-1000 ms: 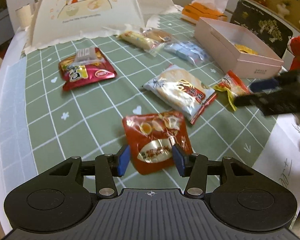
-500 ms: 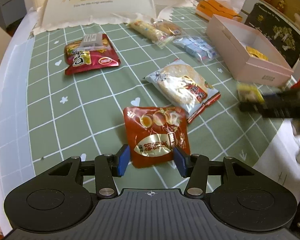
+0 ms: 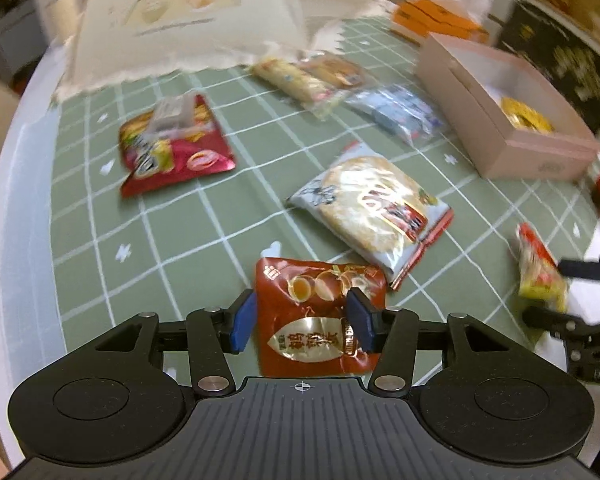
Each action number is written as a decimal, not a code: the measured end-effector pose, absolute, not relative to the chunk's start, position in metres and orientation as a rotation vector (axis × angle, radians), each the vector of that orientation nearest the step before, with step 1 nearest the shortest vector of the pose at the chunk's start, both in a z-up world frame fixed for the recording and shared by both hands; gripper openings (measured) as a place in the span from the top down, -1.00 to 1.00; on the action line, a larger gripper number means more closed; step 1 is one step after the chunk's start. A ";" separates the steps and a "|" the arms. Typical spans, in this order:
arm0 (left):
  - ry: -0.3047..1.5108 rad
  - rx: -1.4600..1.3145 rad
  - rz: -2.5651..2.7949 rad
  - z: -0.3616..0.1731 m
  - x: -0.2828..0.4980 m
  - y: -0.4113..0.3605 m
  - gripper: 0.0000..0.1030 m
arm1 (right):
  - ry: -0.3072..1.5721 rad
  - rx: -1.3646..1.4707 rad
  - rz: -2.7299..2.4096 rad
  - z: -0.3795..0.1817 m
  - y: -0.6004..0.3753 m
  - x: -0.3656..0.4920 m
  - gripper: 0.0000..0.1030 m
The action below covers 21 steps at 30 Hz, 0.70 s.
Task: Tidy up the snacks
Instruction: 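Grasp the red egg-snack bag with the left tool while the right tool grasps the cartoon bag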
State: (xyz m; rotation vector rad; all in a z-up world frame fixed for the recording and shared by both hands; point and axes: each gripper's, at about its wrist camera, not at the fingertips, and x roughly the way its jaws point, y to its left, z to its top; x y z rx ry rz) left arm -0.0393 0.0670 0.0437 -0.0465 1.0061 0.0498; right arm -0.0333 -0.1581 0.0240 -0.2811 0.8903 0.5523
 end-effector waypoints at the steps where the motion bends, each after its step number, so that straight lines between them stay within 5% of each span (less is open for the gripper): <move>1: 1.005 -0.017 0.027 0.044 -0.038 0.064 -0.08 | 0.888 -0.272 0.545 0.023 -0.158 -0.034 -0.31; 4: 1.000 0.034 -0.037 0.043 -0.038 0.058 -0.13 | 0.891 -0.247 0.524 0.021 -0.160 -0.033 -0.43; 11: 1.063 0.112 -0.131 0.026 -0.036 0.034 -0.66 | 0.879 -0.189 0.479 0.015 -0.166 -0.036 -0.65; 21: 1.036 0.047 -0.111 0.027 -0.028 0.036 -0.58 | 0.862 -0.166 0.450 0.008 -0.167 -0.037 -1.00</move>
